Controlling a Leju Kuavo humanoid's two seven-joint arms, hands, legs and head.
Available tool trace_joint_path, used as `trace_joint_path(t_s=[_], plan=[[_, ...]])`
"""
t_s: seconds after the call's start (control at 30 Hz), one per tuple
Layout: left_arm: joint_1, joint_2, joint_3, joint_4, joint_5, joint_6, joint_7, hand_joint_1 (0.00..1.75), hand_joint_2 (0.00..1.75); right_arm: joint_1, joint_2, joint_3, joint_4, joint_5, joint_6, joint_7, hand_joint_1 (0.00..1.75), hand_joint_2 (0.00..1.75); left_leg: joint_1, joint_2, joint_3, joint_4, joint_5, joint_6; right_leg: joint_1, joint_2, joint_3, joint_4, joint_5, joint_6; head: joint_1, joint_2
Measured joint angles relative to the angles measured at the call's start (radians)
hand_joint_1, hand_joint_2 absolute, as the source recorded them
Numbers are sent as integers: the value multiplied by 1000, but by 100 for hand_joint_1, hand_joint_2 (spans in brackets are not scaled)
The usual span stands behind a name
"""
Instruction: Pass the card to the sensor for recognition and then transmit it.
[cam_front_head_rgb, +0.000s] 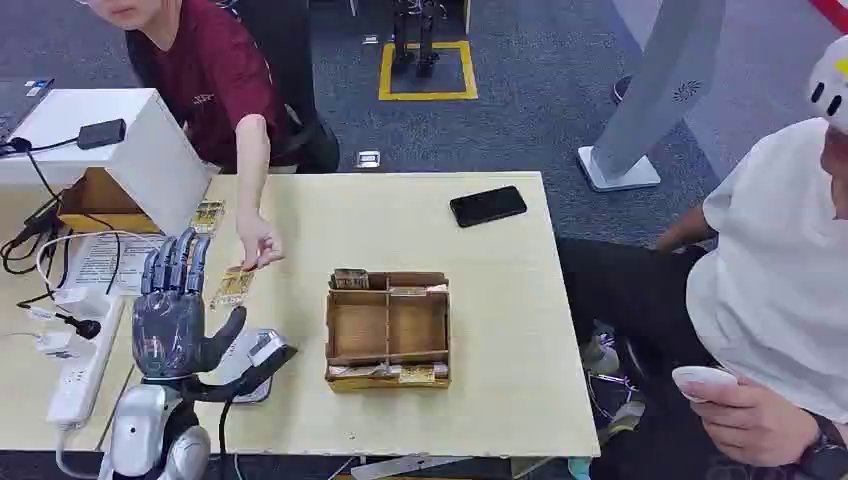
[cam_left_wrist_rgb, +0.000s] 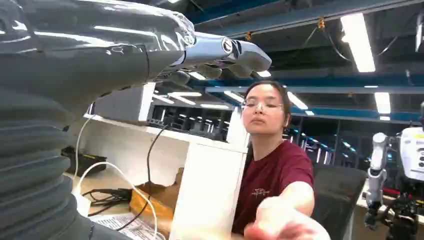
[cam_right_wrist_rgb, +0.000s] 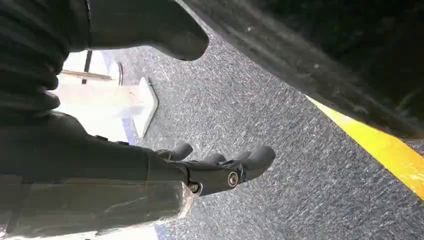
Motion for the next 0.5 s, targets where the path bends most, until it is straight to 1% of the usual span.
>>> trace_joint_path(t_s=[0.2, 0.5], plan=[[-1, 0, 6, 0, 0, -2, 0, 0, 175, 0, 0, 0, 0, 1, 0, 0, 0, 175, 0, 0, 0, 0, 0, 0, 0, 0, 0, 0, 0, 0, 0, 0], [-1, -15, 13, 0, -7, -7, 0, 0, 175, 0, 3, -2, -2, 16, -6, 4, 0, 175, 0, 0, 0, 0, 0, 0, 0, 0, 0, 0, 0, 0, 0, 0]])
